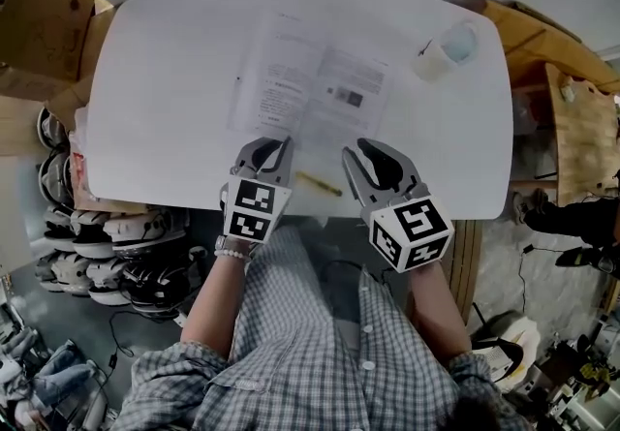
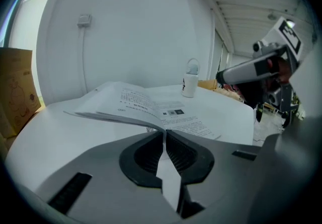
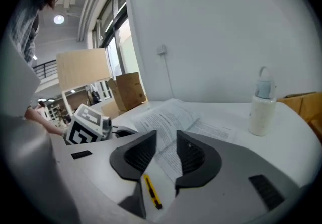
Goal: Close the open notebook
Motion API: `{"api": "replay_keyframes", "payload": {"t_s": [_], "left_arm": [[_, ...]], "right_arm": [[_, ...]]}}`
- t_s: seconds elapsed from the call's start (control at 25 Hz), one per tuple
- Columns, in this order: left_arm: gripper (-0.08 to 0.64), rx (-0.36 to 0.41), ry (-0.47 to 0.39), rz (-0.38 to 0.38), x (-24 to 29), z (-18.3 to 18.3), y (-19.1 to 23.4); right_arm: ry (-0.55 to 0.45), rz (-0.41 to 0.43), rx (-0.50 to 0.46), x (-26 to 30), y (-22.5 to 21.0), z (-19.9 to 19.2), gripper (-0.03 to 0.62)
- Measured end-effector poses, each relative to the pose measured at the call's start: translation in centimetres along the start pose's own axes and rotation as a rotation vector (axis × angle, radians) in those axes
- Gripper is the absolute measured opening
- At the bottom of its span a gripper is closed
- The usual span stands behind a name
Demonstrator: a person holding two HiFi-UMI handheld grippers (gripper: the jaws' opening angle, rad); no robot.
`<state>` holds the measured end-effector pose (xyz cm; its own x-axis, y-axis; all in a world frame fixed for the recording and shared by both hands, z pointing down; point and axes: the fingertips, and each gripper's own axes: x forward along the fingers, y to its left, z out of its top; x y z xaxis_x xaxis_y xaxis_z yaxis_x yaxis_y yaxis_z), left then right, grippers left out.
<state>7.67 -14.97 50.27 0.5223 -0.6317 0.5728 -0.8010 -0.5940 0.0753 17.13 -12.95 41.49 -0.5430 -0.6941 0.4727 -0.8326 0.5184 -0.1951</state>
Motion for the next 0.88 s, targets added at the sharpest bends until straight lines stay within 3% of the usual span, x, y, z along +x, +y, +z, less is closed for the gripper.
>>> {"api": "replay_keyframes", "payload": {"t_s": [0.04, 0.12, 0.28, 0.4, 0.72, 0.88], "left_arm": [[0.023, 0.010, 0.003, -0.002, 0.0, 0.0, 0.0], [0.023, 0.027, 0.009, -0.006, 0.1, 0.0, -0.1], [0.023, 0.058, 0.019, -0.016, 0.2, -0.1, -0.5], [0.023, 0.070, 0.022, -0.025, 0.3, -0.1, -0.9], [0.023, 0.092, 0.028, -0.043, 0.6, -0.2, -1.3], [0.023, 0.097, 0.030, -0.056, 0.8, -0.2, -1.6]], "right_arm": [[0.002, 0.042, 0.019, 0.8, 0.5, 0.2, 0.133], [0.009, 0.122, 0.060, 2.3, 1.6, 0.4, 0.168], [0.010, 0.226, 0.129, 4.1, 3.2, 1.1, 0.183], [0.029, 0.286, 0.124, 5.1, 4.5, 1.0, 0.192], [0.054, 0.321, 0.120, 6.9, 6.0, 0.7, 0.196], [0.087, 0.313, 0.052, 7.3, 6.4, 0.2, 0.206]]}}
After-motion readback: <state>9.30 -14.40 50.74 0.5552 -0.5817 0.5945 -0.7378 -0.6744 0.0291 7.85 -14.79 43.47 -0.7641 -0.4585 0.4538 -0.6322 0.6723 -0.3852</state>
